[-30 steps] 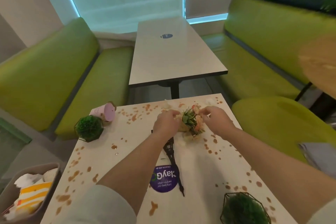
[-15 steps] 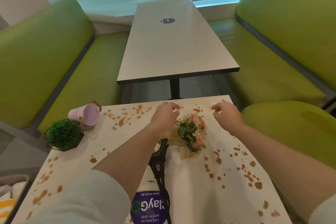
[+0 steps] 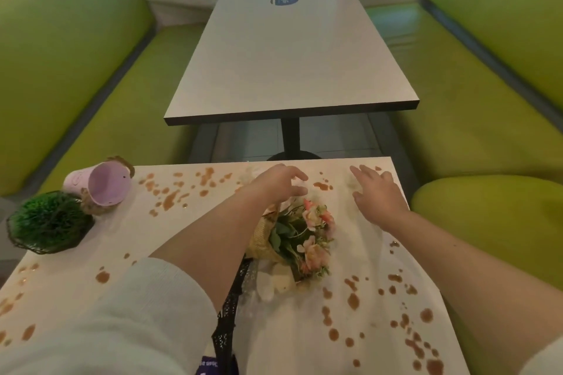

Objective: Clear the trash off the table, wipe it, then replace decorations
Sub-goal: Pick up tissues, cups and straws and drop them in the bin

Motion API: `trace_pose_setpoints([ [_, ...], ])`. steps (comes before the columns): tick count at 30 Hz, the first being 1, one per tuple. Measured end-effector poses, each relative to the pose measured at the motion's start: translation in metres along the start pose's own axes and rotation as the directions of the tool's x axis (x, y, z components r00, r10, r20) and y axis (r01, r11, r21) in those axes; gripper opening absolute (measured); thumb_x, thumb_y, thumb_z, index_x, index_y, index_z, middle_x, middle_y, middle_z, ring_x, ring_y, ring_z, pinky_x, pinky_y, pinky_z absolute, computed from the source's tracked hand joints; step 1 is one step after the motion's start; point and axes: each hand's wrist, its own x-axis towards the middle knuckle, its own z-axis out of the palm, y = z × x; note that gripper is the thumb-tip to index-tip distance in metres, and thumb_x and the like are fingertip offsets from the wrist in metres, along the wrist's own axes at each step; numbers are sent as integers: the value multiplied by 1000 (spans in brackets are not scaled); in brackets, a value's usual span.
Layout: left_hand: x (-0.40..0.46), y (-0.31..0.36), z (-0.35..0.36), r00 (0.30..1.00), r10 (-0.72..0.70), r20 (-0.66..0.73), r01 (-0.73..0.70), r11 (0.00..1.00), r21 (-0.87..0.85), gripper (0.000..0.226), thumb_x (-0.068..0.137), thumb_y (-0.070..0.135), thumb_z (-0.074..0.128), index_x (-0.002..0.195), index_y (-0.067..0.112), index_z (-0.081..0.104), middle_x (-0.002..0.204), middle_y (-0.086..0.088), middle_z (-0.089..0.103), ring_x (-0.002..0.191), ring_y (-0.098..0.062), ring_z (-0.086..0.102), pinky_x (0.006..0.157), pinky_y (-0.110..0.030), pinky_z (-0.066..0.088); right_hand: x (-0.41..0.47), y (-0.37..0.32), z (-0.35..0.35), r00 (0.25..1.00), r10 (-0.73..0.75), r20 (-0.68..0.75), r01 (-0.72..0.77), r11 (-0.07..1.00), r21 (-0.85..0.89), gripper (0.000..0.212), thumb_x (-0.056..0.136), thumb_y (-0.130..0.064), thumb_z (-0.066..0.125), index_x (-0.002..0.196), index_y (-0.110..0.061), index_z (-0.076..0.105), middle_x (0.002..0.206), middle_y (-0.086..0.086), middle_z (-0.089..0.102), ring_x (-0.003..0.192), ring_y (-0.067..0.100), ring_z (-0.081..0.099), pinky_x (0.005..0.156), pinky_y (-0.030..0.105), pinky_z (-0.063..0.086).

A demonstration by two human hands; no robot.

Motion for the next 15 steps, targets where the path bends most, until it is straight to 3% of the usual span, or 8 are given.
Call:
trace_pose_setpoints([
  [4,8,0,4,999,-12,35,10,998,58,36,88,23,71,122,30,61,128,1,59,105,-16,59,74,-18,45,3,3,11,999,-15,-45,17,999,51,43,101,-17,49,143,-24,47,139,3,51,126,24,41,102,36,42],
  [9,11,4,10,999,-41,-19,42,997,57,25,90,14,67,109,28,60,125,-2,60,108,-18,59,71,-17,46,-7,3,18,992,46,-120,-21,979,202,26,97,-15,56,123,-19,63,123,2,58,106,19,52,82,27,47],
  [15,-7,20,-3,980,-79,-184,70,996,-53,36,100,20,51,135,28,48,130,-2,55,84,-12,60,51,-15,40,-25,-3,-3,978,117,-171,-46,928,370,23,101,-20,50,122,-25,58,122,0,61,104,18,56,76,28,48],
])
